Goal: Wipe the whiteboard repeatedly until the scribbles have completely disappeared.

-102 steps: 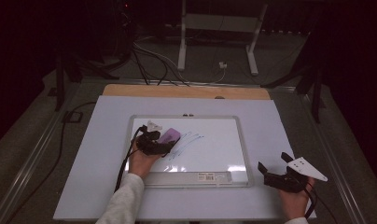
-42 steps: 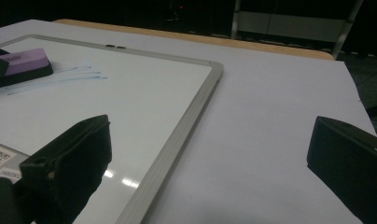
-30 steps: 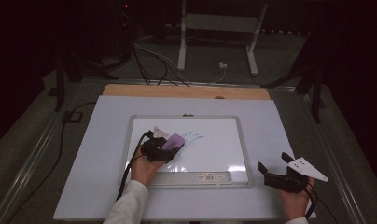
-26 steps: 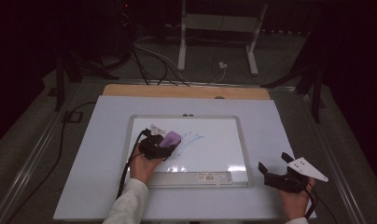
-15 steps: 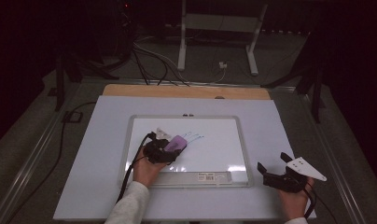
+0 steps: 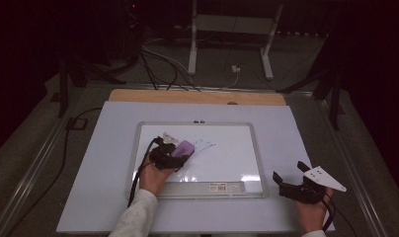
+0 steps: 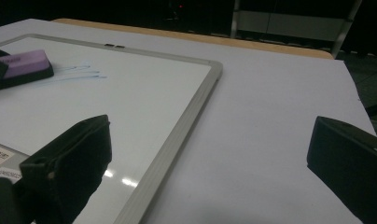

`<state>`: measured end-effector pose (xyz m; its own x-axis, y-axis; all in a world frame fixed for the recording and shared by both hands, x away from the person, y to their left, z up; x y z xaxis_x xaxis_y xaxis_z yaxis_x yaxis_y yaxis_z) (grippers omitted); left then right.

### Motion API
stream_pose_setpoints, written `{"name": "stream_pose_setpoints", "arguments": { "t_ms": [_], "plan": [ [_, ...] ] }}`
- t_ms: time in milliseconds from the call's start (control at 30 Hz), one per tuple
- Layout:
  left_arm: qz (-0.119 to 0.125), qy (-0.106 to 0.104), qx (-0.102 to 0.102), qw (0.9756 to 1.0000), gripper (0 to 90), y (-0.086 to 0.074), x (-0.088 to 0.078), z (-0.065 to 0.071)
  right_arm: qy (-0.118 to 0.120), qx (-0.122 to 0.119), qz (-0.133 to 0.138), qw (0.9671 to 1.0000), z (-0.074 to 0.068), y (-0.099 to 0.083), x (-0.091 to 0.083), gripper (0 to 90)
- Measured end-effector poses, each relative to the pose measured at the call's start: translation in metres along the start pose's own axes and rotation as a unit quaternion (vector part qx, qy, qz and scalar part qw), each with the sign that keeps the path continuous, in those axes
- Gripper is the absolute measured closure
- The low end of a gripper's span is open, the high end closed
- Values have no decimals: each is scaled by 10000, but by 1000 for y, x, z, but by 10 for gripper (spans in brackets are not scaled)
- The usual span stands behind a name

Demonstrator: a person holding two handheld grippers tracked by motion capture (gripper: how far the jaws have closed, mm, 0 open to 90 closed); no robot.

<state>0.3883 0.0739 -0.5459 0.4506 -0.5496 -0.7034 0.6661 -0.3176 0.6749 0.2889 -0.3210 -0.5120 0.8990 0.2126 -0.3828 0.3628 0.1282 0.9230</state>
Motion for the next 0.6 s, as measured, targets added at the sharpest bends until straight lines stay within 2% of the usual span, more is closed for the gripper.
{"name": "stream_pose_setpoints", "arguments": {
  "t_ms": [67,100,167,233,400,533,600],
  "plan": [
    [91,142,-206,9996,419,1,-2,-10,-11,17,-14,10000,0,0,0,3],
    [110,128,-277,9995,419,1,-2,-11,-10,19,-21,10000,1,-1,1,3],
    [85,207,-233,9995,419,1,-1,-9,-5,5,-23,10000,0,-1,1,3],
    [64,140,-200,9997,419,1,1,-3,0,-8,-29,10000,-1,-1,1,3],
    [-31,-191,124,9997,418,0,7,23,-1,-15,-26,10000,-2,0,1,3],
    [-162,-545,480,9972,418,-1,12,46,-7,-3,-22,10000,-1,0,1,3],
    [-193,-608,594,9962,418,0,14,51,-13,-4,-13,10000,-1,0,1,3]
  ]
}}
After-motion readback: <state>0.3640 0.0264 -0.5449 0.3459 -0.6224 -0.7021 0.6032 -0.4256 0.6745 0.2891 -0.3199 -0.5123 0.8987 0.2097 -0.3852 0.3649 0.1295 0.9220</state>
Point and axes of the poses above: each handheld gripper's, and its own axes: x roughly forward along the jaws, y roughly out of its top, z roughly to its right, the point moved 6 cm from there along x, roughly forward along the jaws, and after that the axes turned 8 degrees about -y, right-handed, at the moved point
